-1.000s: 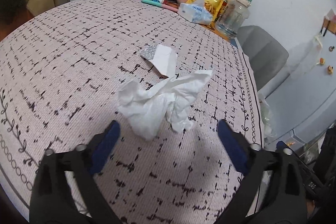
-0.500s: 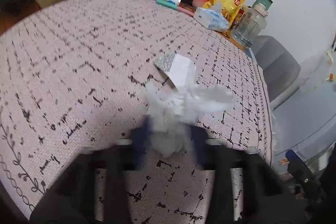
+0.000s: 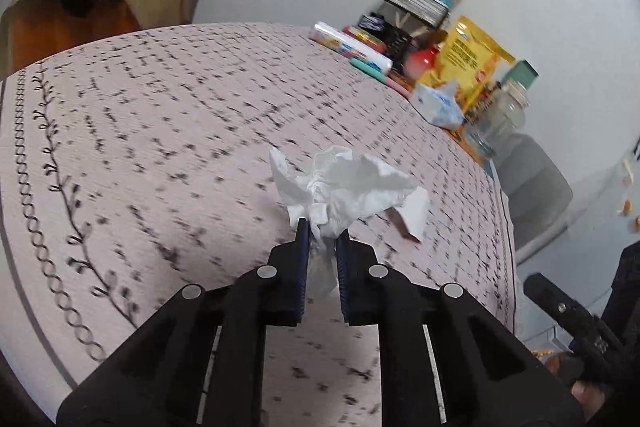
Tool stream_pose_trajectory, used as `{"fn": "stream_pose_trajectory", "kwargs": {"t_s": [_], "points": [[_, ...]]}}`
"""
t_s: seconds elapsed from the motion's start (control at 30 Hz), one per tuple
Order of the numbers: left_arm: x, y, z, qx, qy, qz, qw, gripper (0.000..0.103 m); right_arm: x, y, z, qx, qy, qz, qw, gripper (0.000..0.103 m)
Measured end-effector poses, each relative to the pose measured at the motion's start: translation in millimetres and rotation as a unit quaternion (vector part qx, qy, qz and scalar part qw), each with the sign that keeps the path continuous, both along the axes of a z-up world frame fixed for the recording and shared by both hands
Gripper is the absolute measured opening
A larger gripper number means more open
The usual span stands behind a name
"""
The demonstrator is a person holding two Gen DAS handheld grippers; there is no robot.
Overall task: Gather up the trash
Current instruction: 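Grasp the crumpled white tissue with the left gripper while the right grasps the white paper, then carry the tissue and white paper with both grippers over the beige bin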
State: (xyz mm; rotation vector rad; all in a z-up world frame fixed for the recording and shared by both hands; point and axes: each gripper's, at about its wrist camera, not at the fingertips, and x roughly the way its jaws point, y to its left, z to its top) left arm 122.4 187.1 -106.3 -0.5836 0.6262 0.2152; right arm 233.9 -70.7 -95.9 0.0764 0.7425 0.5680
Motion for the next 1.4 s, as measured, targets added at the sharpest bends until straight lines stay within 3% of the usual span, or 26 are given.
{"fn": "stream_pose_trajectory", "kwargs": {"t_s": [0.23,0.47,0.8,0.83,0.87,0.9,0.93,1.17,1.4], "points": [[0,15,-9,0.002,0.001,0.007,1.0,0.013,18,45,-2,-0.005,0.02,0.007,1.0,0.089],[-9,28,-12,-0.02,-0.021,0.028,0.9992,0.013,38,88,-7,-0.022,0.038,0.016,0.999,0.086],[-18,35,-15,-0.041,-0.034,0.049,0.9974,0.013,66,118,-31,-0.043,0.066,-0.003,0.997,0.084],[-18,35,-15,-0.042,-0.034,0.05,0.9973,0.013,69,120,-34,-0.047,0.073,-0.001,0.996,0.077],[-19,35,-15,-0.042,-0.035,0.05,0.9973,0.013,72,122,-37,-0.048,0.086,0.007,0.995,0.052],[-20,36,-15,-0.04,-0.035,0.051,0.9973,0.013,74,123,-40,-0.05,0.097,0.014,0.994,0.035],[-20,35,-15,-0.038,-0.034,0.05,0.9974,0.013,75,124,-42,-0.05,0.107,0.023,0.993,0.028],[-22,28,-9,-0.033,-0.026,0.044,0.9981,0.013,44,98,-20,-0.028,0.077,0.035,0.996,0.025],[-21,-5,15,-0.01,-0.028,0.014,0.9995,0.013,13,49,-3,-0.007,0.056,0.026,0.998,0.025]]}}
